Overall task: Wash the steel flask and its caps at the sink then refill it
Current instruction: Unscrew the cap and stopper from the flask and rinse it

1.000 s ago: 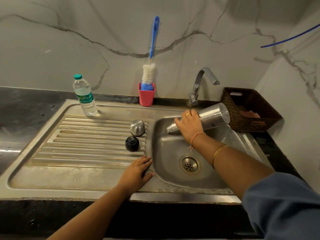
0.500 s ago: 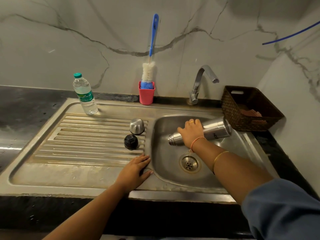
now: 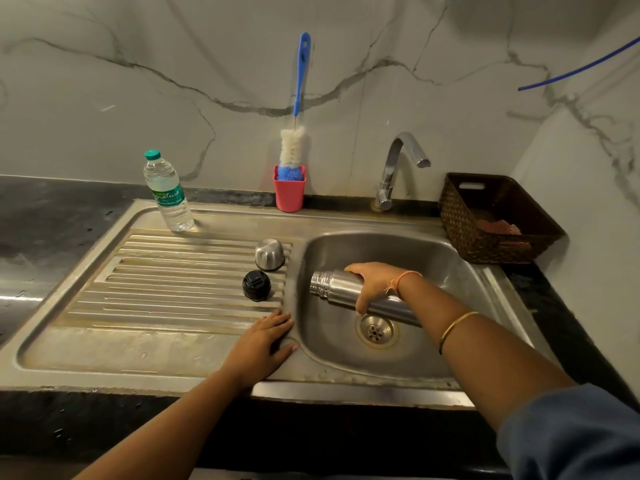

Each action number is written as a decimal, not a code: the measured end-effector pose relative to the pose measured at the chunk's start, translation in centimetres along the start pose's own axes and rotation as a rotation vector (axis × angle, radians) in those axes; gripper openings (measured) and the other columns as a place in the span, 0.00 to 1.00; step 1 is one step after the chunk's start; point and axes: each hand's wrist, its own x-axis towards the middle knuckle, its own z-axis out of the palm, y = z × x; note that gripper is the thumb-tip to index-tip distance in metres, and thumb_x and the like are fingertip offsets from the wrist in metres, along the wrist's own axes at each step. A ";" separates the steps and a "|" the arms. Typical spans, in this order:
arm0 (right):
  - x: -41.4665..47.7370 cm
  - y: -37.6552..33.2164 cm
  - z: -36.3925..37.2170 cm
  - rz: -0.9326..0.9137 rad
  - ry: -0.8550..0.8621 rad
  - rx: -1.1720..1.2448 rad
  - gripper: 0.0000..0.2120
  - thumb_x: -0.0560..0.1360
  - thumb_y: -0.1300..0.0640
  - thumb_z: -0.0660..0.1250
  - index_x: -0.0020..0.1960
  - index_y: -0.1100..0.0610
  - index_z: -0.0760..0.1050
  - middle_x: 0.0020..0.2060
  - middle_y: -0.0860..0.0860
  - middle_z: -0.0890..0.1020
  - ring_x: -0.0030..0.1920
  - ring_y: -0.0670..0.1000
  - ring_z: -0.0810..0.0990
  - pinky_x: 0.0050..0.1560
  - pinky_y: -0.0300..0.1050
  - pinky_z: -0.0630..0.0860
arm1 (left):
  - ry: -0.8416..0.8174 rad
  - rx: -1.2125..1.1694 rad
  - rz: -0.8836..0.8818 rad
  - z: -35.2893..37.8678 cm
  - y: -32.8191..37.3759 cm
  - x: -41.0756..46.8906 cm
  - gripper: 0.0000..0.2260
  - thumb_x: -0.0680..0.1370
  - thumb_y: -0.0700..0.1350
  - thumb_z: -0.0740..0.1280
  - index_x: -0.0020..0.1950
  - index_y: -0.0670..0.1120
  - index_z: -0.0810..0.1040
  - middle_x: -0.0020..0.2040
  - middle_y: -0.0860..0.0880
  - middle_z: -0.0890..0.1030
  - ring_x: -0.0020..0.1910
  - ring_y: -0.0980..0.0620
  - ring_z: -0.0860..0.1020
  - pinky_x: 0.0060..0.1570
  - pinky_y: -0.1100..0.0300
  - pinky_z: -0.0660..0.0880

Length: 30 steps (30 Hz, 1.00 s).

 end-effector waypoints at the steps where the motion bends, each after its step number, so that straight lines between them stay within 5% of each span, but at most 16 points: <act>1: -0.1 -0.2 0.0 -0.025 0.000 -0.004 0.34 0.62 0.57 0.77 0.65 0.53 0.68 0.56 0.52 0.75 0.54 0.53 0.75 0.57 0.49 0.75 | -0.008 -0.014 -0.005 -0.1 -0.1 -0.1 0.39 0.68 0.69 0.52 0.72 0.47 0.69 0.73 0.53 0.66 0.75 0.55 0.57 0.71 0.66 0.49; 7: -0.8 -3.0 -0.4 -0.139 0.014 0.108 0.35 0.63 0.54 0.77 0.66 0.51 0.67 0.56 0.50 0.75 0.55 0.51 0.75 0.56 0.47 0.74 | -0.047 -0.077 -0.008 -1.0 -1.2 -1.2 0.24 0.76 0.52 0.68 0.71 0.49 0.71 0.74 0.53 0.65 0.74 0.58 0.58 0.67 0.74 0.49; 10: -1.3 -6.0 -0.4 -0.173 0.019 0.169 0.37 0.64 0.54 0.77 0.69 0.51 0.65 0.57 0.49 0.75 0.56 0.50 0.74 0.57 0.46 0.73 | 0.011 -0.171 -0.049 -2.3 -1.6 -2.1 0.24 0.74 0.50 0.71 0.69 0.50 0.73 0.70 0.54 0.71 0.69 0.60 0.66 0.62 0.77 0.55; 13: -1.1 -9.8 0.0 -0.170 0.015 0.149 0.36 0.64 0.53 0.76 0.69 0.52 0.65 0.58 0.50 0.74 0.56 0.50 0.74 0.56 0.44 0.73 | 0.208 -0.246 -0.110 -4.4 -2.4 -3.7 0.29 0.72 0.48 0.74 0.71 0.49 0.69 0.64 0.55 0.74 0.63 0.57 0.72 0.59 0.70 0.64; 17: 0.0 -15.0 1.3 -0.150 -0.004 0.079 0.33 0.65 0.51 0.76 0.66 0.54 0.68 0.57 0.51 0.75 0.54 0.52 0.75 0.55 0.45 0.74 | 0.445 -0.063 -0.097 -7.4 -5.6 -5.8 0.39 0.71 0.48 0.75 0.76 0.46 0.58 0.74 0.47 0.64 0.72 0.49 0.63 0.68 0.56 0.63; 21: 1.5 -19.8 2.7 -0.130 -0.036 0.056 0.30 0.65 0.48 0.76 0.63 0.53 0.69 0.55 0.51 0.76 0.52 0.51 0.75 0.50 0.43 0.74 | 0.532 0.223 0.197 -10.5 -8.6 -6.4 0.40 0.72 0.56 0.66 0.77 0.45 0.52 0.75 0.42 0.59 0.77 0.48 0.52 0.75 0.50 0.51; 24: 2.6 -23.2 3.7 -0.159 -0.069 0.043 0.30 0.65 0.48 0.75 0.63 0.53 0.69 0.56 0.51 0.76 0.53 0.51 0.75 0.53 0.44 0.74 | 0.493 0.317 0.324 -12.4 -9.7 -5.6 0.42 0.68 0.53 0.75 0.76 0.44 0.58 0.71 0.42 0.69 0.73 0.50 0.60 0.74 0.48 0.47; 28: 3.6 -26.6 4.5 -0.169 -0.024 0.078 0.31 0.65 0.44 0.75 0.64 0.51 0.70 0.58 0.50 0.77 0.56 0.52 0.76 0.60 0.49 0.73 | 0.520 0.303 0.362 -14.7 -12.2 -4.4 0.39 0.61 0.46 0.80 0.68 0.41 0.68 0.60 0.42 0.79 0.61 0.48 0.70 0.69 0.50 0.60; 30: 3.4 -27.4 4.2 -0.144 0.000 0.131 0.35 0.66 0.42 0.74 0.69 0.49 0.66 0.63 0.50 0.74 0.62 0.53 0.73 0.64 0.50 0.70 | 0.464 0.289 0.357 -15.9 -14.0 -4.5 0.36 0.60 0.47 0.80 0.65 0.42 0.73 0.58 0.42 0.78 0.55 0.45 0.75 0.55 0.48 0.76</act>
